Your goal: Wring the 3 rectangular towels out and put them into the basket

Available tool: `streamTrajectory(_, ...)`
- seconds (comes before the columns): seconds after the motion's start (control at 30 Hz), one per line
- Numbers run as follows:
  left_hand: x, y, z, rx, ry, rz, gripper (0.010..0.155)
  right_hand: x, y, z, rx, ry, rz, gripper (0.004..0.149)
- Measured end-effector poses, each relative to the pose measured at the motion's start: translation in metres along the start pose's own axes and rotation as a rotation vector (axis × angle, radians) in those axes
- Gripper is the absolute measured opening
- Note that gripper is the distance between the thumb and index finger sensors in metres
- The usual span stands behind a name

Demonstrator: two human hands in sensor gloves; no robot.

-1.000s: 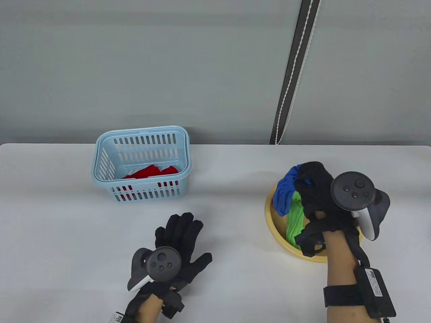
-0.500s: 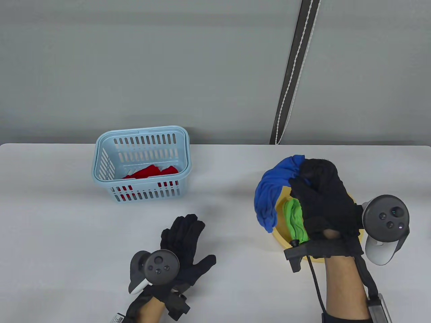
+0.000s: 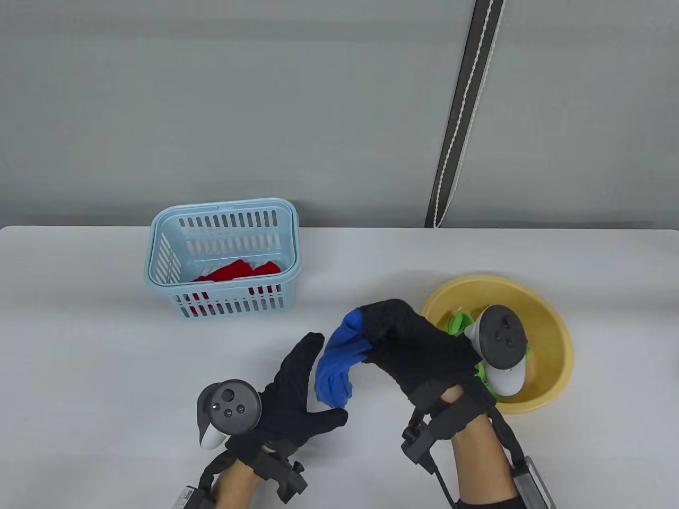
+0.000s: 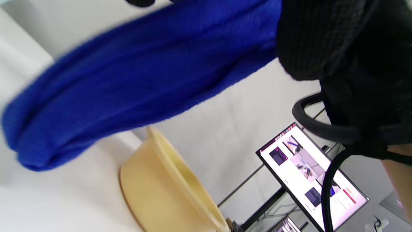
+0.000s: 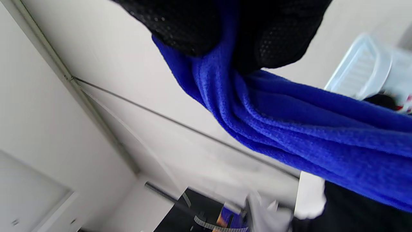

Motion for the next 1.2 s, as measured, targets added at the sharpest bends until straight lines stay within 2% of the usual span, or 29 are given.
streamTrajectory(0.1, -0.007, 0.012, -0.004, 0.038, 0.062, 0.034, 0.106, 0.013, 0.01, -0.004, -0.01, -0.065, -0.029, 0.04)
streamTrajectory(0.17, -0.008, 0.017, -0.005, 0.058, 0.067, 0.041, 0.086, 0.018, 0.016, -0.004, -0.02, -0.095, -0.051, 0.04)
streamTrajectory(0.2, -0.007, 0.019, -0.005, 0.07, 0.048, 0.039, 0.067, 0.018, 0.019, -0.003, -0.025, -0.092, -0.065, 0.04)
streamTrajectory(0.23, -0.006, 0.02, -0.005, 0.076, 0.03, 0.033, 0.055, 0.017, 0.023, 0.0, -0.036, -0.091, -0.091, 0.04)
streamTrajectory(0.3, 0.0, 0.024, -0.003, 0.094, -0.009, 0.05, 0.046, 0.01, 0.028, 0.007, -0.049, -0.06, -0.129, 0.04)
streamTrajectory(0.43, 0.016, 0.032, 0.003, 0.13, -0.144, 0.182, 0.044, -0.007, 0.042, 0.025, -0.052, 0.012, -0.176, 0.04)
streamTrajectory(0.53, 0.032, 0.036, 0.01, 0.139, -0.279, 0.312, 0.045, -0.022, 0.066, 0.045, 0.0, 0.103, -0.172, 0.04)
streamTrajectory(0.6, 0.039, 0.036, 0.014, 0.145, -0.358, 0.336, 0.045, -0.024, 0.088, 0.056, 0.058, 0.13, -0.174, 0.041)
streamTrajectory(0.7, 0.043, 0.033, 0.018, 0.146, -0.408, 0.346, 0.046, -0.016, 0.121, 0.065, 0.145, 0.155, -0.198, 0.041)
streamTrajectory(0.77, 0.043, 0.029, 0.02, 0.131, -0.426, 0.298, 0.045, -0.01, 0.137, 0.068, 0.193, 0.173, -0.173, 0.04)
streamTrajectory(0.83, 0.046, 0.024, 0.023, 0.133, -0.445, 0.164, 0.045, -0.008, 0.147, 0.072, 0.244, 0.203, -0.083, 0.04)
streamTrajectory(0.93, 0.048, 0.021, 0.03, 0.152, -0.471, 0.04, 0.045, -0.015, 0.145, 0.08, 0.28, 0.314, 0.138, 0.043)
streamTrajectory(1.0, 0.048, 0.022, 0.033, 0.17, -0.485, -0.026, 0.045, -0.015, 0.141, 0.081, 0.287, 0.337, 0.236, 0.05)
streamTrajectory(1.07, 0.044, 0.022, 0.031, 0.173, -0.448, -0.099, 0.045, -0.008, 0.134, 0.077, 0.247, 0.305, 0.301, 0.061)
streamTrajectory(1.2, 0.029, 0.01, 0.025, 0.132, -0.36, -0.24, 0.045, 0.032, 0.125, 0.057, 0.189, 0.038, 0.4, 0.091)
Point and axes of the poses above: the tracker on the back of each hand, its own y axis roughly to the little-finger side, its own z axis roughly from the fingertips to the wrist, x = y × z, the point moved 4 cm from there along -z, roughly from the wrist to the fingertips, and after that the axes turned 4 degrees about z, right-handed, at the moved point
